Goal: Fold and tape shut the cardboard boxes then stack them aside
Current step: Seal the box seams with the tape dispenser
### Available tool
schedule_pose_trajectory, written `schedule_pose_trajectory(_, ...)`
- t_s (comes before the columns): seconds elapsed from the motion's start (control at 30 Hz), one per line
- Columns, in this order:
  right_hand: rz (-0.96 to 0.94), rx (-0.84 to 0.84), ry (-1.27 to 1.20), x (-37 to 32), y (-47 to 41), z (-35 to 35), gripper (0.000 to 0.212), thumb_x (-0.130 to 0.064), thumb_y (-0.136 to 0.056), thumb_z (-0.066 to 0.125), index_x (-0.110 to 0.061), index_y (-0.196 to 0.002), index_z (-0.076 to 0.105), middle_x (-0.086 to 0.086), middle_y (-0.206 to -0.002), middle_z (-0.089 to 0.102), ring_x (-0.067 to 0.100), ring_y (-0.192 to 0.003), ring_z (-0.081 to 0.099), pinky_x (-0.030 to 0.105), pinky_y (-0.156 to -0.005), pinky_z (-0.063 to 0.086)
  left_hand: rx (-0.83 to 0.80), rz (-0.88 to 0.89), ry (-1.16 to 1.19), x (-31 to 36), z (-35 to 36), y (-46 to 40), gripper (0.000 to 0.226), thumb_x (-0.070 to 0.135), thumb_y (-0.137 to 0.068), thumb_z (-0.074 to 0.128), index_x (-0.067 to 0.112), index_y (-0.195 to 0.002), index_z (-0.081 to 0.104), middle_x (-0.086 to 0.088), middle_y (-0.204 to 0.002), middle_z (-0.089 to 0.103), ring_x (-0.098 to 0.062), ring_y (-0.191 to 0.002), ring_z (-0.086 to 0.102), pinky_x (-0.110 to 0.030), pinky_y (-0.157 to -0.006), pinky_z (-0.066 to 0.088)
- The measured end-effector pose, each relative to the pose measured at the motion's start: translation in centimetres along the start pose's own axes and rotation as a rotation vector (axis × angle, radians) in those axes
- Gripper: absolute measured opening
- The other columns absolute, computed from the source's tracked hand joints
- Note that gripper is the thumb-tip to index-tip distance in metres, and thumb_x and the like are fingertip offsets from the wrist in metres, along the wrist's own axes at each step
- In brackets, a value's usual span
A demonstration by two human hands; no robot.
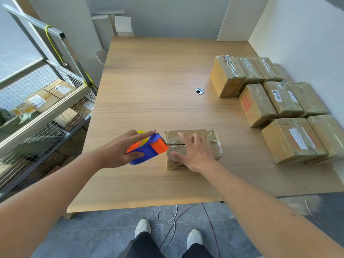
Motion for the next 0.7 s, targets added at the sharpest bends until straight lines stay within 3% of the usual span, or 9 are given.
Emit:
schedule_pose_trajectory(0.07,0.109,-0.002,0.039,-1.2,-0.4,1.8,0.098,-0.089,-0.077,0.046,-0.041,-0.157,0.017,0.010,-0.149,0.026,0.034,-0.141,0.028,0.053,-0.118,0.023,-0.025,0.025,-0.009,-0.1,0.2,-0.4,0.084,0.023,-0.098,0.069,0.063,-0.153,0.020,0.012,-0.121,0.048,-0.015,-0.108,0.051,-0.046,-0.098,0.045)
schedule_pose_trajectory(0.17,0.136,0.011,0.007,-1.7,-0.1,2.9,0.098,-0.076,-0.078,0.058,-0.039,-0.158,0.014,0.015,-0.157,0.015,0.040,-0.151,0.007,0.056,-0.123,0.008,-0.077,0.045,-0.023,-0.4,0.6,-1.1,0.084,0.020,-0.097,0.070,0.063,-0.152,0.023,0.009,-0.126,0.048,-0.017,-0.115,0.051,-0.047,-0.102,0.043)
schedule_pose_trajectory(0.27,-0.006,-0.040,0.042,-0.7,0.4,3.0,0.094,-0.059,-0.082,0.064,-0.044,-0.158,0.011,0.011,-0.166,-0.001,0.036,-0.155,-0.013,0.055,-0.124,-0.009,-0.106,0.058,-0.014,-0.5,1.2,-1.6,0.084,0.018,-0.095,0.071,0.063,-0.151,0.028,0.009,-0.127,0.049,-0.016,-0.117,0.050,-0.045,-0.103,0.043)
schedule_pose_trajectory(0.4,-0.260,-0.160,0.066,1.2,1.5,3.4,0.087,-0.015,-0.089,0.061,-0.051,-0.155,0.017,-0.013,-0.170,-0.014,0.024,-0.156,-0.019,0.047,-0.127,-0.007,-0.132,0.101,0.007,0.5,2.2,-1.8,0.083,0.015,-0.095,0.071,0.062,-0.150,0.031,0.010,-0.129,0.048,-0.013,-0.117,0.050,-0.040,-0.102,0.043)
schedule_pose_trajectory(0.47,-0.314,-0.168,-0.004,1.5,1.6,3.2,0.087,-0.001,-0.082,0.056,-0.049,-0.150,0.031,-0.020,-0.170,-0.008,0.020,-0.157,-0.015,0.046,-0.127,-0.004,-0.156,0.118,0.006,1.2,3.1,-1.7,0.083,0.014,-0.095,0.070,0.063,-0.150,0.031,0.011,-0.129,0.047,-0.012,-0.116,0.050,-0.037,-0.102,0.044)
schedule_pose_trajectory(0.53,-0.291,-0.122,-0.190,1.1,1.4,2.3,0.069,-0.008,-0.081,0.055,-0.048,-0.137,0.051,-0.022,-0.169,0.007,0.017,-0.158,-0.006,0.046,-0.127,-0.002,-0.171,0.125,-0.003,1.7,3.8,-1.6,0.083,0.014,-0.095,0.070,0.064,-0.149,0.032,0.011,-0.128,0.046,-0.012,-0.115,0.050,-0.036,-0.101,0.044)
schedule_pose_trajectory(0.57,-0.280,-0.065,-0.315,0.7,1.4,1.5,0.054,-0.016,-0.084,0.055,-0.046,-0.129,0.060,-0.022,-0.166,0.021,0.016,-0.158,0.005,0.047,-0.127,0.003,-0.167,0.130,-0.004,2.0,4.0,-1.5,0.083,0.014,-0.095,0.070,0.063,-0.149,0.032,0.011,-0.128,0.047,-0.012,-0.115,0.050,-0.036,-0.101,0.044)
schedule_pose_trajectory(0.63,-0.283,-0.007,-0.659,0.0,1.6,0.3,0.032,-0.028,-0.094,0.060,-0.036,-0.122,0.072,-0.016,-0.147,0.056,0.013,-0.144,0.043,0.047,-0.123,0.028,-0.145,0.139,0.003,2.6,4.1,-1.2,0.083,0.013,-0.094,0.071,0.062,-0.149,0.033,0.012,-0.129,0.047,-0.012,-0.115,0.051,-0.035,-0.100,0.044)
schedule_pose_trajectory(0.7,-0.275,-0.132,-1.000,-1.1,2.3,0.3,0.021,-0.024,-0.099,0.067,-0.025,-0.118,0.076,-0.003,-0.116,0.076,0.017,-0.115,0.069,0.046,-0.108,0.050,-0.135,0.141,0.000,3.1,3.9,-0.9,0.084,0.012,-0.094,0.071,0.062,-0.150,0.033,0.012,-0.128,0.047,-0.012,-0.114,0.051,-0.035,-0.099,0.044)
Point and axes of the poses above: each hand's wrist, its own y-axis away from the middle knuckle, its own z-axis out of the palm, x = y × z, the point moved 9 cm from there along -y, towards the middle knuckle
